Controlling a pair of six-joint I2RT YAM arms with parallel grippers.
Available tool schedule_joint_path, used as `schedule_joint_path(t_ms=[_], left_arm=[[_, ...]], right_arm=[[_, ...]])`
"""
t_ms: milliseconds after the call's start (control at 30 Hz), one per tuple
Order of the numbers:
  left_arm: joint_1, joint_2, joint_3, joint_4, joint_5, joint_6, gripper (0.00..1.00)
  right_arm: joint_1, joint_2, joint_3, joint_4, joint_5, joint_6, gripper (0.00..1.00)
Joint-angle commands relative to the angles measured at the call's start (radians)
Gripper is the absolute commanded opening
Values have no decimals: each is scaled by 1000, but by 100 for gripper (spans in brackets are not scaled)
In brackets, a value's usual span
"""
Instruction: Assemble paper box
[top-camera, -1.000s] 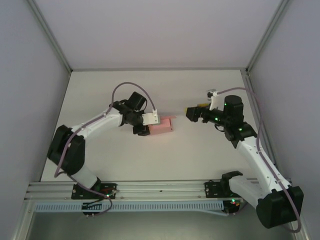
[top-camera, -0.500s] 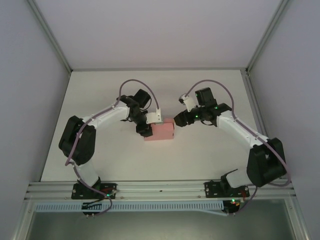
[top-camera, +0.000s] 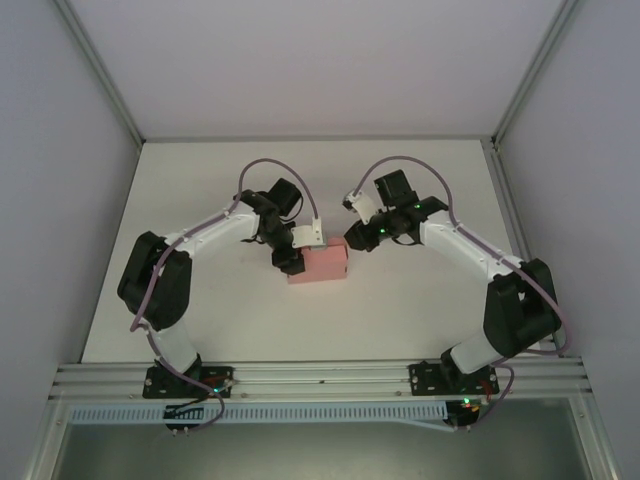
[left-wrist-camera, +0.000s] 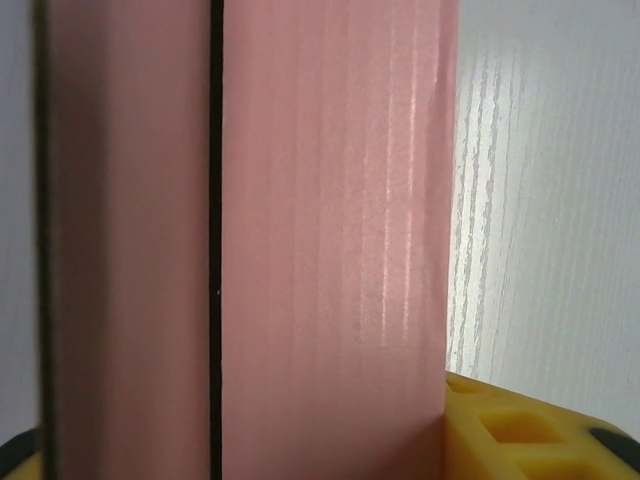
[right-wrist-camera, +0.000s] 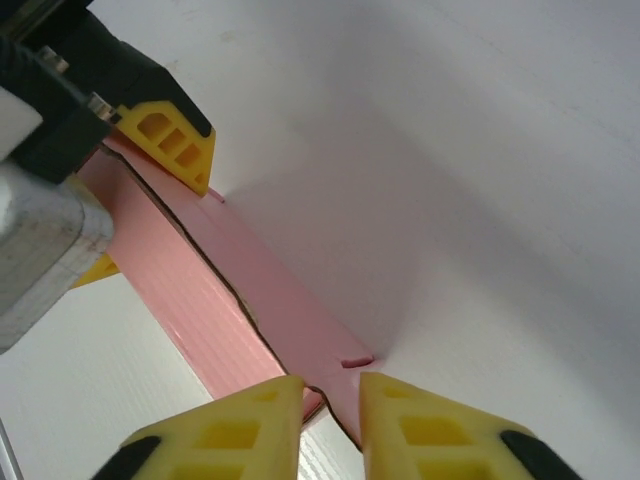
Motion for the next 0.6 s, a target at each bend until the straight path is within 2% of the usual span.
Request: schedule_joint_path(t_ms=[0,33,100,200,267,367,467,567], left_arm=[[-5,0,22,-19,0,-9,49],[-5,0,22,-18,-1,-8,49],[-6,-2,21,-15,0,-9,49],[-6,3,21,-17,1,-8,49],[-7,3,20,-18,0,-5,48],[-7,0,19,-17,0,-4,49],[-6,-3,19,-12,1,-7,49],[-7,-3,20,-8,1,-8,49]], right_arm=[[20,5,12,-73,11,12,20],[22,8,14,-81,-1,11,28],[26,13,11,-87,-4,1,34],[27,14,23,-88,28,-5,36],[27,8,32,-87,30,-17,35],[27,8,41,-80,56,-6,27],[26,30,44,-86,47,9,25],[26,55,50,-90,39,38,17]])
